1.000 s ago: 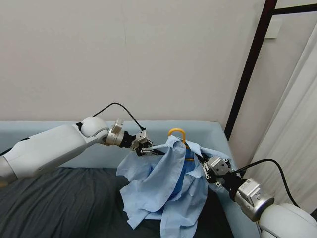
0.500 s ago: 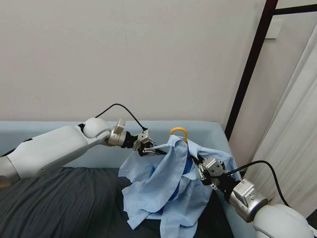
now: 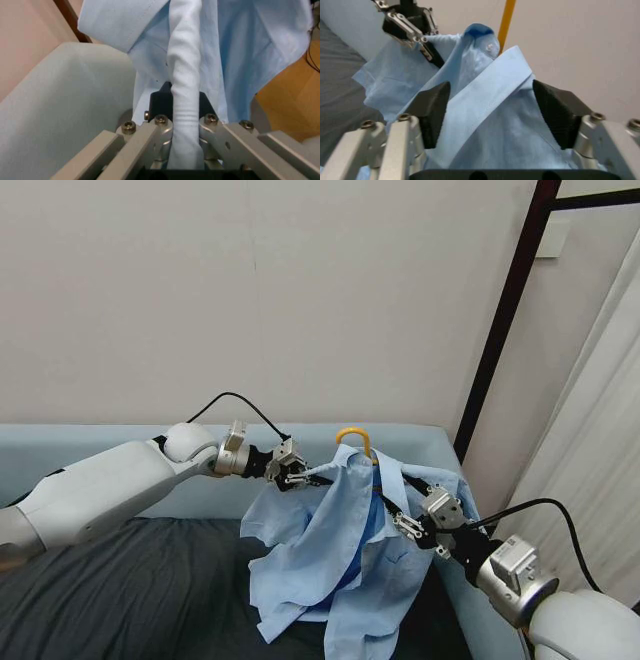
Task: Pick up the clothes from the sofa and hang them on the clothes hanger.
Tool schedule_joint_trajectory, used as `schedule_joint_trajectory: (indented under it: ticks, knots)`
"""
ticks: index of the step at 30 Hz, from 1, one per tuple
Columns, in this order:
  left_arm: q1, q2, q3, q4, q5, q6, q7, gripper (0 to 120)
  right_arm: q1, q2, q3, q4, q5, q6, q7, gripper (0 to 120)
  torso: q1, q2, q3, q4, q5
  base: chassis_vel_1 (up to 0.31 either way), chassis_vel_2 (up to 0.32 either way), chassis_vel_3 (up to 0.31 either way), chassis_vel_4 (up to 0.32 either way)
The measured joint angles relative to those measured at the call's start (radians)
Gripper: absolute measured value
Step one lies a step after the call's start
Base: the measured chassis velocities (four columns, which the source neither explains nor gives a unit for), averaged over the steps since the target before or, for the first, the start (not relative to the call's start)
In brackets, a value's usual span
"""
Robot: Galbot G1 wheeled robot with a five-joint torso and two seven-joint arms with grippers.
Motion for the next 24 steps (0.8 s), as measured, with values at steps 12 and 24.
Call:
schedule_joint_trajectory:
  ticks: [12,24]
  knots:
    - [0.053,0.079,-0.078,-0.028,-0.035,-0.031,0.018,1,-0.079,0.081,0.141,-0.079,0.292,0.014,0.155,100,0.000,0.000,0.000,0.0000,0.0001,0.000,0.000,0.000,0.000]
    - [0.080,0.136,-0.116,-0.052,-0.034,-0.038,0.044,1,-0.055,0.084,0.144,-0.289,0.192,0.087,0.120,100,0.000,0.000,0.000,-0.0002,0.0002,0.000,0.000,0.000,0.000]
